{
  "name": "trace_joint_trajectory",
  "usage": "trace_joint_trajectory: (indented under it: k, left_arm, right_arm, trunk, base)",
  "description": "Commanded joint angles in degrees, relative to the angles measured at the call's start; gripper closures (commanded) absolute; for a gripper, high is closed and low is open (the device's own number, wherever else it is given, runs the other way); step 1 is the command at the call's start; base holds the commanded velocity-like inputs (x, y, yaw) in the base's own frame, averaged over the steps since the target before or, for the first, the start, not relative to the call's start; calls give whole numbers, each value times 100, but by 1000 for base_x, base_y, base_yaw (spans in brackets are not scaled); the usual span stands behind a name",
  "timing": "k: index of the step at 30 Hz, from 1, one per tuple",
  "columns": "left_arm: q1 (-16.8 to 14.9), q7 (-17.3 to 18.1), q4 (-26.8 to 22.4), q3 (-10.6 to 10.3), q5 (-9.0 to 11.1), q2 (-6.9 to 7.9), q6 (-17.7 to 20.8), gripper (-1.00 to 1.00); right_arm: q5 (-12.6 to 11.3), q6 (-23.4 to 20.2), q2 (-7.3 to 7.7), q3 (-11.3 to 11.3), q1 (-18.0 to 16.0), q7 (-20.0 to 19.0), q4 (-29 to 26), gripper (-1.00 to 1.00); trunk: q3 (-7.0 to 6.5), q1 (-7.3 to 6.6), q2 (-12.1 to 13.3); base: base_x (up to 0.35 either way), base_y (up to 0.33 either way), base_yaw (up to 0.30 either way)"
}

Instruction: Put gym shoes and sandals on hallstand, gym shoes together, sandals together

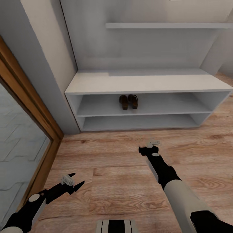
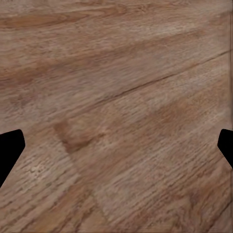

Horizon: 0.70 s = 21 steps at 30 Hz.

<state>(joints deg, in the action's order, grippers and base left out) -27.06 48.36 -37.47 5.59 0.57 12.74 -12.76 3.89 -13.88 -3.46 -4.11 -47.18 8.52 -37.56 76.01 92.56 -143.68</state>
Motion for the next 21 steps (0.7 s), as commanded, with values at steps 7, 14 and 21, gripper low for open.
trace_joint_trajectory:
  k: [7,14,21]
  left_arm:
    - [-1,19,3,16,2,0,-16,-100]
    - [-1,2,3,20,-3,0,-16,-100]
    - [-1,-332,10,4,-4,0,-16,-100]
  right_arm:
    - [42,322,110,-19,310,20,-6,-100]
    - [36,637,370,-19,637,-28,1,-100]
    - [23,1122,832,-16,1117,-529,66,-100]
  trunk:
    - [-13,-1,-2]
    - [-30,-1,-2]
    - [-48,-1,-2]
  base:
    - [0,0,-256]
    - [0,0,-259]
    - [0,0,-260]
